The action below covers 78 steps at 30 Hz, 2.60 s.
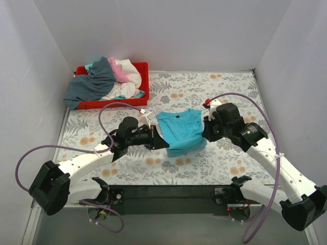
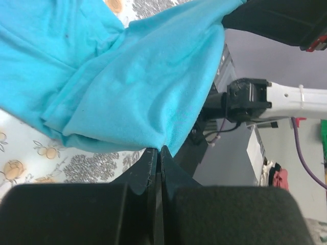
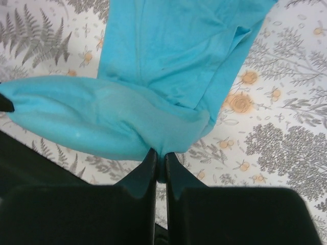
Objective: Fold and stack the t-shirts
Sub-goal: Fold the tshirt, then neatly place the folded tshirt to the corner
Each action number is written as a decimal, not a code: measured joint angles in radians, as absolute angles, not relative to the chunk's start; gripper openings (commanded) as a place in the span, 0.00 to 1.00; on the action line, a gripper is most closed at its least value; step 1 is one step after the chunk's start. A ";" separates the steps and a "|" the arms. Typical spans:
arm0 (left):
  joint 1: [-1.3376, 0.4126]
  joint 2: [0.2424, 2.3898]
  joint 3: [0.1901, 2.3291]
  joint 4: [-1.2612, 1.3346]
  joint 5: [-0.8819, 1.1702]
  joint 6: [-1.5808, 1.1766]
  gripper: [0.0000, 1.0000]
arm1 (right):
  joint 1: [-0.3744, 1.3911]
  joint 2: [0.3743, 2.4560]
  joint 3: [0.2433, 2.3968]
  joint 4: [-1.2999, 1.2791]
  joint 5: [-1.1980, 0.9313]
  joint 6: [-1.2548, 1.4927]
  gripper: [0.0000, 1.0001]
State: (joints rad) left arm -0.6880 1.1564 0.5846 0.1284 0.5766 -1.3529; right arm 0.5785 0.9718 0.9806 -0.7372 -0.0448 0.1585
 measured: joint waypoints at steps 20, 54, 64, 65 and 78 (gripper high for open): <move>-0.570 1.382 0.742 0.150 0.504 -1.290 0.00 | 0.546 1.389 1.169 -0.541 0.195 0.107 0.01; -0.399 1.781 1.183 -0.021 0.166 -1.190 0.63 | 0.358 1.751 1.478 -0.390 0.221 0.074 0.70; -0.490 1.813 1.180 0.030 0.192 -1.193 0.63 | 0.233 1.616 1.163 -0.254 -0.079 0.100 0.73; -0.499 1.819 1.176 0.029 0.200 -1.193 0.63 | 0.211 1.616 1.135 -0.251 -0.127 0.101 0.73; -0.497 1.900 1.130 0.015 0.255 -1.193 0.62 | 0.032 1.691 1.018 -0.100 -0.642 0.112 0.72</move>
